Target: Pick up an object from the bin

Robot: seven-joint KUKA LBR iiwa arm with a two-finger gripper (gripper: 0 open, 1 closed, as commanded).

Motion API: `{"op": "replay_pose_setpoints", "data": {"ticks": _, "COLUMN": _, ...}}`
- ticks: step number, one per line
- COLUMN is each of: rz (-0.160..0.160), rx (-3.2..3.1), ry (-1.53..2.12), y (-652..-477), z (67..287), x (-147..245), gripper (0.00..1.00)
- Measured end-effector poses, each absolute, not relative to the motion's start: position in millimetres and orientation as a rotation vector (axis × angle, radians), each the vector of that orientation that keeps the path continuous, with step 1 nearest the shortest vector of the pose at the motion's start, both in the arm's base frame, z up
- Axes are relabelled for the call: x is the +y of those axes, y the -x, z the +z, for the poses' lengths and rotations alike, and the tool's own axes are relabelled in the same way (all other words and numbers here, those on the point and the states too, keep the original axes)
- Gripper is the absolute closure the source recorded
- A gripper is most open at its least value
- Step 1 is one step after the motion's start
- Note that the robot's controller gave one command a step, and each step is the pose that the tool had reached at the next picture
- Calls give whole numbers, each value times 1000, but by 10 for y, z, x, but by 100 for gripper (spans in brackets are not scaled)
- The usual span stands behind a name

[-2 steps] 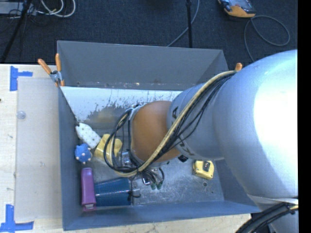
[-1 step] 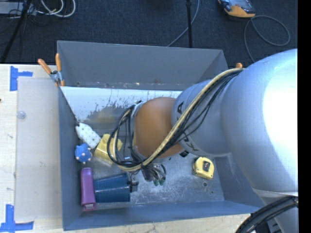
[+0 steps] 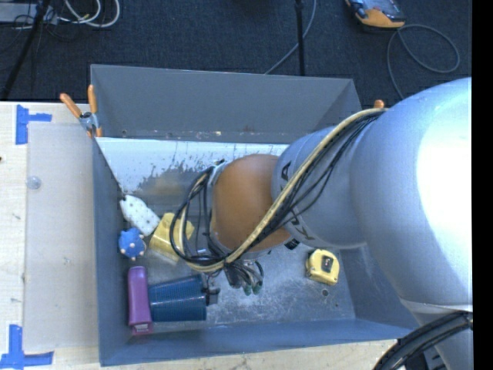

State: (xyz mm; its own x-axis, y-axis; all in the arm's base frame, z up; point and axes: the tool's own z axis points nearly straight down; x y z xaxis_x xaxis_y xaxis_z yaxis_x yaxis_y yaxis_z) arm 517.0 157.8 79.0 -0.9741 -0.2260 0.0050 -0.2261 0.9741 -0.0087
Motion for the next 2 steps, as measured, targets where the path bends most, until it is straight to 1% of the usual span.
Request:
{"op": "replay_pose_setpoints", "data": {"ticks": 1, "rz": 11, "rx": -3107, "ry": -367, "y": -5201, "z": 1139, "x": 1653, "gripper": 100}}
{"op": "replay_pose_setpoints", "data": {"ticks": 2, "rz": 12, "rx": -3117, "ry": -418, "y": -5200, "z": 765, "x": 1219, "gripper": 0}}
